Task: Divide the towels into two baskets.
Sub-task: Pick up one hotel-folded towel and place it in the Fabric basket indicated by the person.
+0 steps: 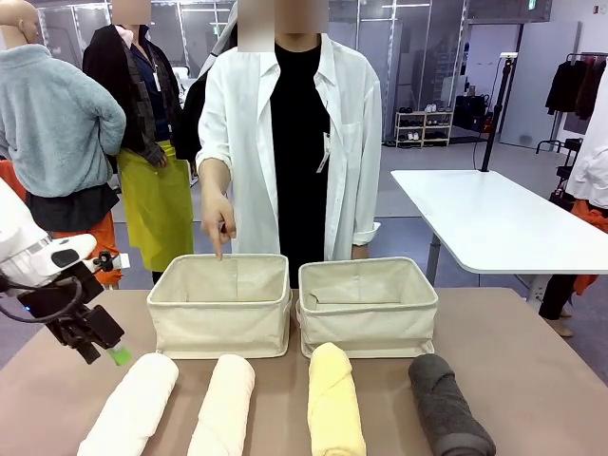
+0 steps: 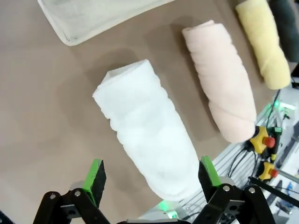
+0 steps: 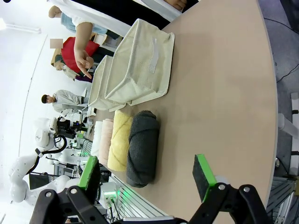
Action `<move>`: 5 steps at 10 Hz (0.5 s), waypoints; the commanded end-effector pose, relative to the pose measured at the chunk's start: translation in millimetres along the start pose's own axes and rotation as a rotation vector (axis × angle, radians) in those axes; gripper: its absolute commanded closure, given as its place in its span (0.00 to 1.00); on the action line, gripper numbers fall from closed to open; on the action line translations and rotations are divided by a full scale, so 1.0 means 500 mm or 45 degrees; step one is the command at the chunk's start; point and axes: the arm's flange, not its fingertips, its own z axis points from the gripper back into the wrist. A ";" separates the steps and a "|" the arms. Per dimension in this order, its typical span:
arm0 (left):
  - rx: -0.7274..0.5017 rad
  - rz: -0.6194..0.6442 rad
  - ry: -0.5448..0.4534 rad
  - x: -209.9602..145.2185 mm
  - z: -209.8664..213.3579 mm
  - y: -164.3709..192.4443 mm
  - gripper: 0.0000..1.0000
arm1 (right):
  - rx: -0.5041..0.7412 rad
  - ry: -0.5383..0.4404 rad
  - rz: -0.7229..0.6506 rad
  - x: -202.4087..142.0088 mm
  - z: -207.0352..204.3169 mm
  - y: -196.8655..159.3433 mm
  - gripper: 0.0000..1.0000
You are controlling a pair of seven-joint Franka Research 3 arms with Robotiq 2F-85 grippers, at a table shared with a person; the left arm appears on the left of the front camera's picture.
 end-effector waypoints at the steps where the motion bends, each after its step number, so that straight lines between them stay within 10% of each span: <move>1: 0.062 0.026 0.063 -0.086 -0.086 -0.029 0.00 | 0.003 -0.005 0.007 -0.001 0.005 0.003 0.00; 5: 0.084 0.049 0.103 -0.115 -0.144 -0.051 0.00 | 0.003 -0.005 0.007 -0.001 0.005 0.003 0.00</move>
